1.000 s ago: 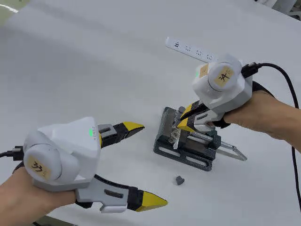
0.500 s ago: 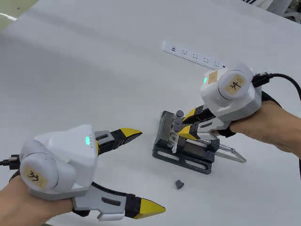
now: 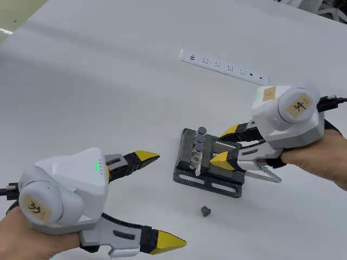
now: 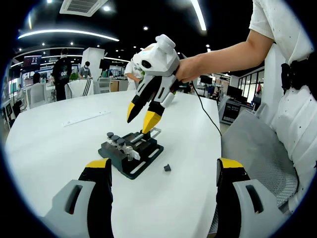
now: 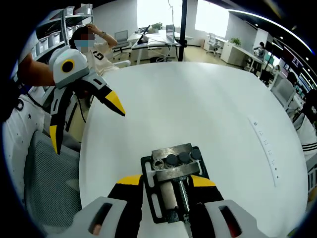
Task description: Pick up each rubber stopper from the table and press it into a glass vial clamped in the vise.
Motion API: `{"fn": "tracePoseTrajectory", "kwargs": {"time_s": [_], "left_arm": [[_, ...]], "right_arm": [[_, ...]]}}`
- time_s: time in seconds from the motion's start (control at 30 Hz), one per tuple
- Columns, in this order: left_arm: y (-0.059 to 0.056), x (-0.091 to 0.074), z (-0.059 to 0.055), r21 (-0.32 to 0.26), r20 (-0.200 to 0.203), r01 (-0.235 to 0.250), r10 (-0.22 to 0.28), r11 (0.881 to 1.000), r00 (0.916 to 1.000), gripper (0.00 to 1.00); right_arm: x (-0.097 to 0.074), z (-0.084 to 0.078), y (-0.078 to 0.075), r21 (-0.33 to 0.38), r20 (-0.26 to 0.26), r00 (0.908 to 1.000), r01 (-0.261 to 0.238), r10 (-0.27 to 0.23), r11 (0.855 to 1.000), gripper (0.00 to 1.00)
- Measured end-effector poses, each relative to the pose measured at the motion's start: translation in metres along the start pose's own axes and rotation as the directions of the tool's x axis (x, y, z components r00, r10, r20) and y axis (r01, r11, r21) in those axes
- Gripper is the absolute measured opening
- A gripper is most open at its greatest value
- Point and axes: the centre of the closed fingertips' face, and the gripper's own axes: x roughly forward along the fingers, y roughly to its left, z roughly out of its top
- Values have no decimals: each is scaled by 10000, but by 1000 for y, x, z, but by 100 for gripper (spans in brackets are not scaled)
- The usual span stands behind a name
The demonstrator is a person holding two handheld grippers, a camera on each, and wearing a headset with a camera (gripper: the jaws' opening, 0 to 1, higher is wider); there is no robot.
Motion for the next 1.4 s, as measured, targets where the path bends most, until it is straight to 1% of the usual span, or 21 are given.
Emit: {"fn": "tracePoseTrajectory", "kwargs": {"time_s": [0.23,0.4,0.5,0.57,0.67,0.73,0.87,0.97,1.1,1.23,1.3,1.37,1.4], "left_arm": [[-3,-1,-1,276,-314,165,-156,9995,9994,86],[-6,-1,-1,516,-554,309,-280,9982,9981,85],[-7,0,-2,636,-694,412,-368,9971,9969,84],[-9,0,-3,722,-833,493,-432,9962,9956,84],[-12,2,-5,885,-1071,667,-571,9938,9926,84],[-12,3,-4,908,-1119,709,-606,9933,9919,84],[-14,5,-2,986,-1204,802,-681,9919,9904,84],[-15,7,0,1012,-1236,849,-721,9912,9897,84],[-17,8,-3,1086,-1406,998,-841,9891,9865,84],[-18,9,-3,1149,-1524,1099,-918,9873,9840,84],[-18,9,-3,1153,-1559,1118,-932,9870,9834,84],[-18,9,-4,1161,-1617,1140,-945,9867,9823,84],[-18,9,-4,1169,-1631,1147,-948,9865,9820,84]], "right_arm": [[-17,-13,6,562,584,9976,340,-373,9978,37],[-27,-31,13,1045,806,9949,528,-613,9931,41],[-35,-42,17,1454,1004,9913,697,-848,9869,43],[-39,-47,20,1589,1147,9888,764,-952,9843,45],[-43,-62,25,1893,1250,9860,857,-1105,9782,47],[-46,-69,28,2090,1294,9842,920,-1207,9736,49],[-51,-80,36,2581,1477,9776,1081,-1497,9601,51],[-50,-87,44,2841,1563,9749,1095,-1586,9525,53],[-46,-87,58,3200,1858,9675,1057,-1718,9415,58],[-43,-90,65,3405,2031,9629,1006,-1776,9348,61],[-41,-91,68,3489,2116,9593,1043,-1867,9313,64],[-39,-92,70,3650,2308,9543,959,-1898,9260,68],[-38,-92,71,3675,2324,9534,973,-1926,9249,69]]}}
